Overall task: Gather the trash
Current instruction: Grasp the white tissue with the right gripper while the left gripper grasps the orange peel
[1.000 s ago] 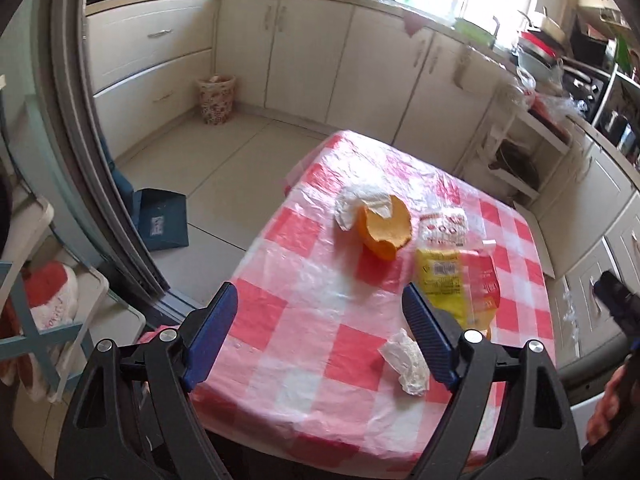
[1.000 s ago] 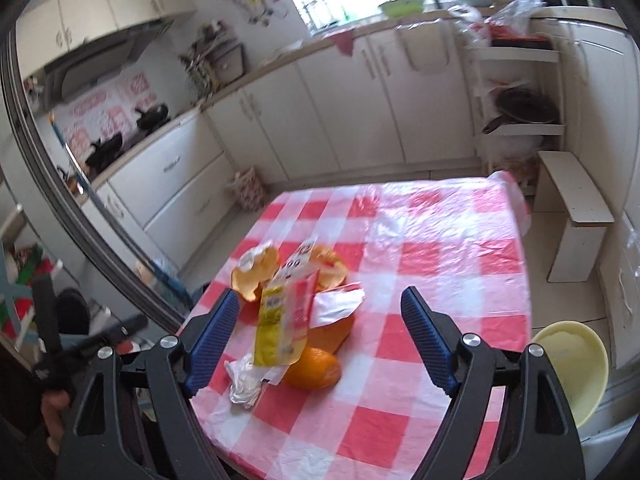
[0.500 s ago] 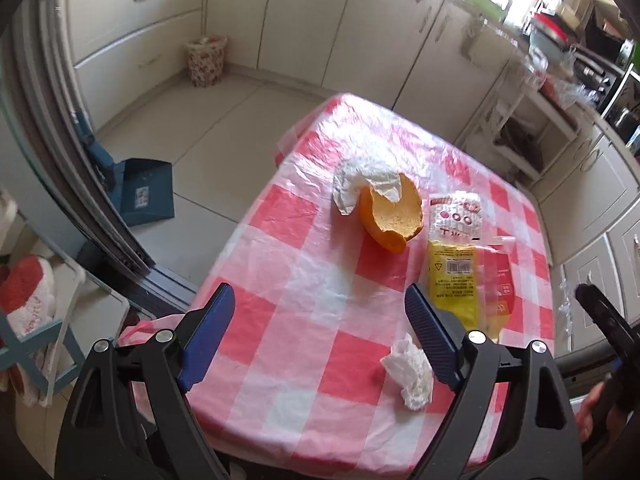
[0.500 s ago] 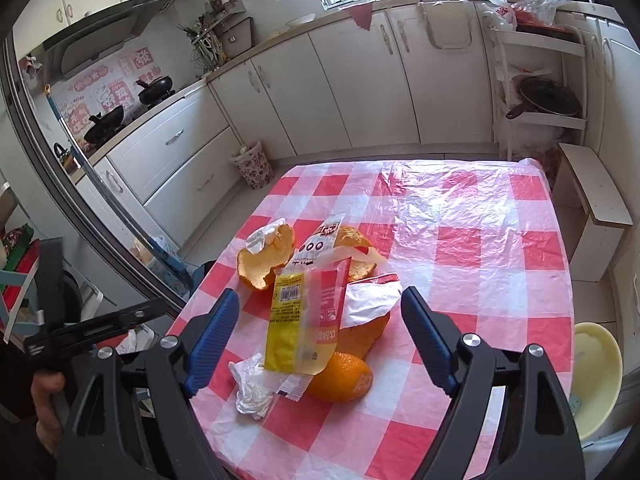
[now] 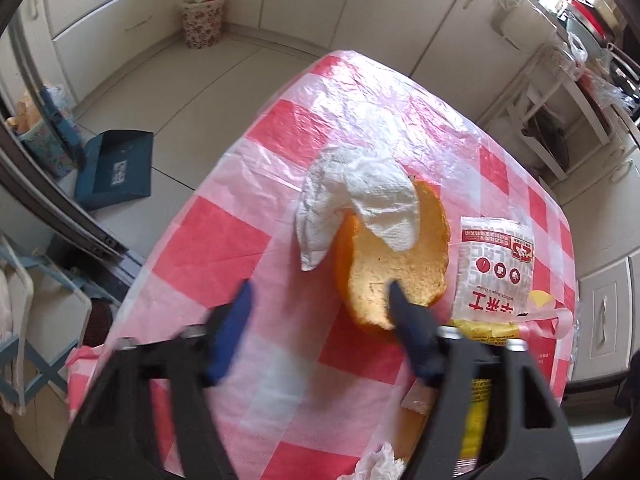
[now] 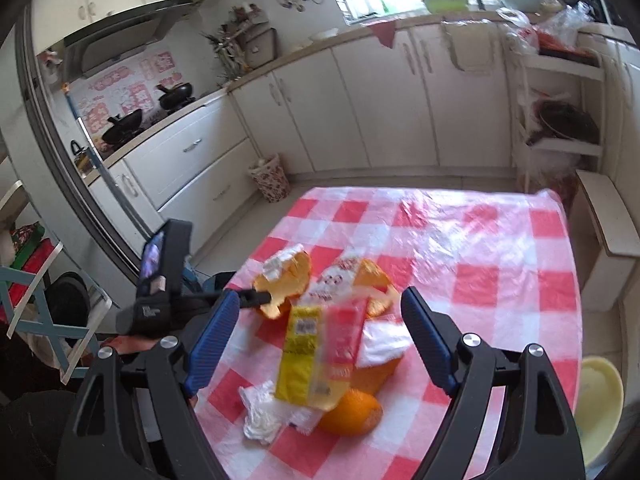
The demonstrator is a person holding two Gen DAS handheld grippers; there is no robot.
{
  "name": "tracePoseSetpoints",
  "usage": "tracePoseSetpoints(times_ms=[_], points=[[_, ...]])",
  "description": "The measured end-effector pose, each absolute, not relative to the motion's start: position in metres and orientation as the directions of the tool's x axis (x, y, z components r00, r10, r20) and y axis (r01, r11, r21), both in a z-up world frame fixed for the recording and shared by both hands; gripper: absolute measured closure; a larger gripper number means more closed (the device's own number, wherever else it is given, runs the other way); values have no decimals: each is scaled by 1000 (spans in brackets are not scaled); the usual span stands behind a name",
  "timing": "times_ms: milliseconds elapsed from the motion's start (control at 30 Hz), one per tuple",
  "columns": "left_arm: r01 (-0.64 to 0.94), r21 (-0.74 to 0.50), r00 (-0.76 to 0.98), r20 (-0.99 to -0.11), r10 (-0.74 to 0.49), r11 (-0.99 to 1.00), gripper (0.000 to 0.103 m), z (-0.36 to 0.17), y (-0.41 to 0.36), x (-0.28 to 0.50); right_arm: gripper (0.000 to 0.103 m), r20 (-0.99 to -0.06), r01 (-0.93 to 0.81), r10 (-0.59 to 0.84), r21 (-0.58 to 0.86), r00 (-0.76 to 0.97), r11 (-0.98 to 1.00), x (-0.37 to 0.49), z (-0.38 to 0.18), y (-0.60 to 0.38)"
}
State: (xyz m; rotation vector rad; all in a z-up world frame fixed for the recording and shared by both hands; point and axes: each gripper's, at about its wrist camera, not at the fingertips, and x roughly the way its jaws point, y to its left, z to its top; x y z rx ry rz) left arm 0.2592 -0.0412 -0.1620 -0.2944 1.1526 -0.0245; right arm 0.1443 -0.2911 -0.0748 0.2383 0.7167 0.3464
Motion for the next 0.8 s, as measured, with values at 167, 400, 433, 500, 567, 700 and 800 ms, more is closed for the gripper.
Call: tracePoseSetpoints(times_ms=[167, 400, 433, 500, 567, 700, 800], points=[[-92, -304, 361, -898, -253, 948, 95, -168, -30, 264, 23, -630, -251, 443, 373, 639, 893, 207, -81, -262], [63, -253, 367, -894, -258, 965, 97, -141, -20, 256, 23, -824, -268, 386, 295, 414, 917, 303, -131, -179], [73, -250, 360, -896, -260, 965, 97, -140, -19, 256, 23, -850, -265, 360, 272, 385, 925, 314, -141, -169], [96, -239, 343, -903, -258, 966, 97, -141, -17, 256, 23, -876, -272, 342, 256, 341, 928, 327, -157, -158], [114, -221, 329, -912, -246, 969, 97, -142, -17, 255, 23, -902, -283, 308, 224, 302, 933, 336, -172, -144], [117, -212, 320, -917, -239, 970, 97, -145, -14, 257, 58, -919, -314, 275, 183, 281, 932, 340, -187, -131], [116, -203, 322, -919, -230, 972, 94, -147, -14, 259, 84, -889, -276, 346, 266, 300, 924, 338, -179, -143]])
